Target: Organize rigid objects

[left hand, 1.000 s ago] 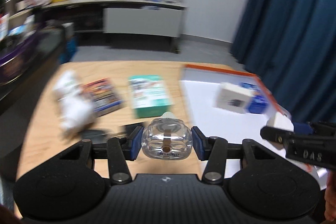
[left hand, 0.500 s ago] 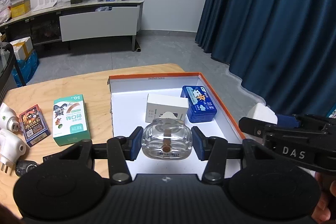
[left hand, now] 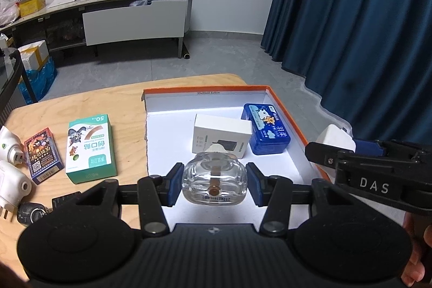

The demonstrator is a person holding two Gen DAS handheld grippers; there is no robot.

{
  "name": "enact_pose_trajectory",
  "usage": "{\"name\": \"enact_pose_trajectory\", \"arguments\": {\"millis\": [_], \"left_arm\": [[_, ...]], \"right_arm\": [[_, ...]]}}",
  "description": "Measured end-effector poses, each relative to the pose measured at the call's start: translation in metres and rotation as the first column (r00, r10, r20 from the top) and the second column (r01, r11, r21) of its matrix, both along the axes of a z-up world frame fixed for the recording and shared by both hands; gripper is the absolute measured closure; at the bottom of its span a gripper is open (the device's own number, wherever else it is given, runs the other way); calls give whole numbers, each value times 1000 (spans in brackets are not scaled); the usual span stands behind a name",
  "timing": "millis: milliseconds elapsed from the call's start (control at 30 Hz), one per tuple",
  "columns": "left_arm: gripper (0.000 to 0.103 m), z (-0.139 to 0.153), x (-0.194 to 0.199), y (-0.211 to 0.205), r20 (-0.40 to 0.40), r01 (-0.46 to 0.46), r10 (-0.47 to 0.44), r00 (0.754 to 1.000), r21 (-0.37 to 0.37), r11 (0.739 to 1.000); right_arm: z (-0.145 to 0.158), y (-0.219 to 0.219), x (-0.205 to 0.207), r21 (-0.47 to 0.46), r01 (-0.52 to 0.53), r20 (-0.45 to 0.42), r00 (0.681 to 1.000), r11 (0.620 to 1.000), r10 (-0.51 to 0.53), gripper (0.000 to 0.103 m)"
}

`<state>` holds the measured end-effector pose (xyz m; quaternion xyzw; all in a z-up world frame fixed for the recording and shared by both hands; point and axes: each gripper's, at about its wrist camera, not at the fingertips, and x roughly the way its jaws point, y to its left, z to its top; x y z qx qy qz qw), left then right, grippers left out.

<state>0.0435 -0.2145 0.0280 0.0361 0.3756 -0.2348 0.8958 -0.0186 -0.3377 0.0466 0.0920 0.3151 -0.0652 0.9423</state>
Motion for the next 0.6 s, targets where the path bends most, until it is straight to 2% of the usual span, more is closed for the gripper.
{"name": "enact_pose_trajectory", "arguments": {"millis": [600], "left_arm": [[53,-6,5,3,-17,-17,17,1000,1,1000]], "right_arm": [[-9,4,16,7,-5,-15,1000,1000,5,39]]}}
